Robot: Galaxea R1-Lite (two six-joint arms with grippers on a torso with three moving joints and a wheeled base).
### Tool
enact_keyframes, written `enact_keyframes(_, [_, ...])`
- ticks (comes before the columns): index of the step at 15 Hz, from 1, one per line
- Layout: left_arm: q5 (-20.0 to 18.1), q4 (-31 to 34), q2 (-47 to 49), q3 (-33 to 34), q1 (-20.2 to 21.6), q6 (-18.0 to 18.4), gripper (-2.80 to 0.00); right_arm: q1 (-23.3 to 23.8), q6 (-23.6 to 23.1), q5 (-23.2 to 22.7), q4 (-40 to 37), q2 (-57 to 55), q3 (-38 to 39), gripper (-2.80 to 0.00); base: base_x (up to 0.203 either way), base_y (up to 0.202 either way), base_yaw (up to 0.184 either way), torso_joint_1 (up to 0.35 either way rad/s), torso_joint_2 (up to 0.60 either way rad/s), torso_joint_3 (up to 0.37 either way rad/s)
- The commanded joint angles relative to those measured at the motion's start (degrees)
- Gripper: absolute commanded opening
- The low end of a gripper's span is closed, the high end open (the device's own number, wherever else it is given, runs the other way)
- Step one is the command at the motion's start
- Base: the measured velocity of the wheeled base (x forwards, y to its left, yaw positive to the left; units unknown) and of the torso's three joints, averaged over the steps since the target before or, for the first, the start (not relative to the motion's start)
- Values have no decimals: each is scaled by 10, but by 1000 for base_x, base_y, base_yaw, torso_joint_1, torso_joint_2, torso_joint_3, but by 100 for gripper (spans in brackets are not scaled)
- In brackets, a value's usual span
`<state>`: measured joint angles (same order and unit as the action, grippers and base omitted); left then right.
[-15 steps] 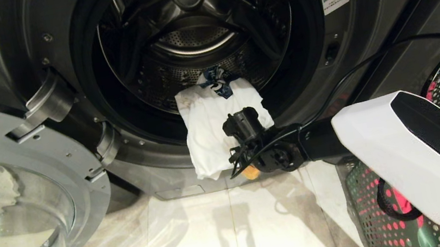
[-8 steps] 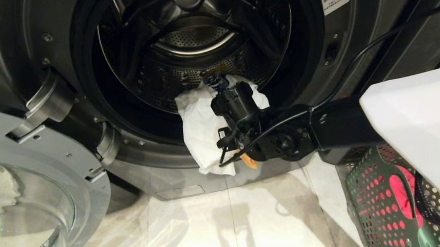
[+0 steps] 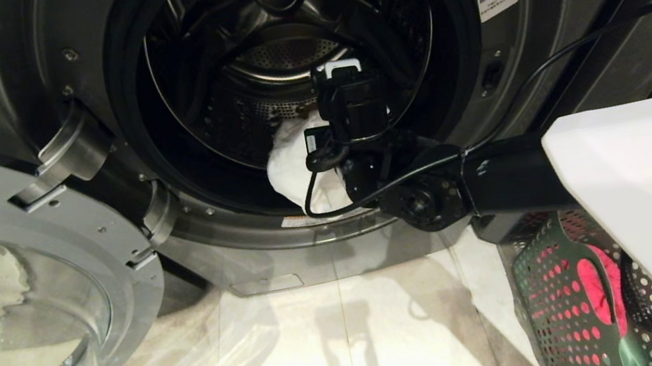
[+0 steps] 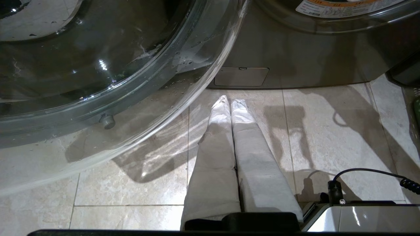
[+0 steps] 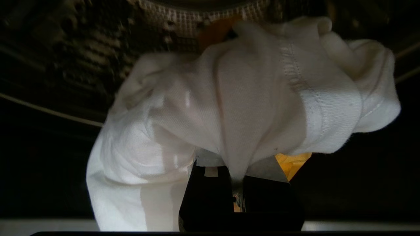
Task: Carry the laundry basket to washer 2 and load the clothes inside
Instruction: Place the clothes into the washing machine
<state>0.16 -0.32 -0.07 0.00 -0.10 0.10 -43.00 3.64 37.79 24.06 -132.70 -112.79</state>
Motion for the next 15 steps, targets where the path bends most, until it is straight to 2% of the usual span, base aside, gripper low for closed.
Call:
enact_keyframes(1, [0,0,0,0,0,0,-280,4,-83,2,90,-29,-1,-280,0,0,0,0,0,0])
enact_keyframes(2, [1,0,0,0,0,0,-280,12,-123,2,123,-38,-1,-280,0,0,0,0,0,0])
enact_keyframes(3, [0,0,0,0,0,0,-280,22,-142,1,140,-44,-5,-280,0,0,0,0,0,0])
enact_keyframes(4, [0,0,0,0,0,0,-280,30,-147,-1,146,-48,-11,0,0,0,0,0,0,0])
enact_keyframes(8, [0,0,0,0,0,0,-280,36,-145,-2,139,-49,-9,0,0,0,0,0,0,0])
enact_keyframes(12, [0,0,0,0,0,0,-280,38,-123,-1,132,-40,-7,0,0,0,0,0,0,0])
enact_keyframes(14, [0,0,0,0,0,0,-280,32,-95,-3,84,-7,3,0,0,0,0,0,0,0])
enact_keyframes(15, [0,0,0,0,0,0,-280,27,-57,-4,31,17,12,0,0,0,0,0,0,0])
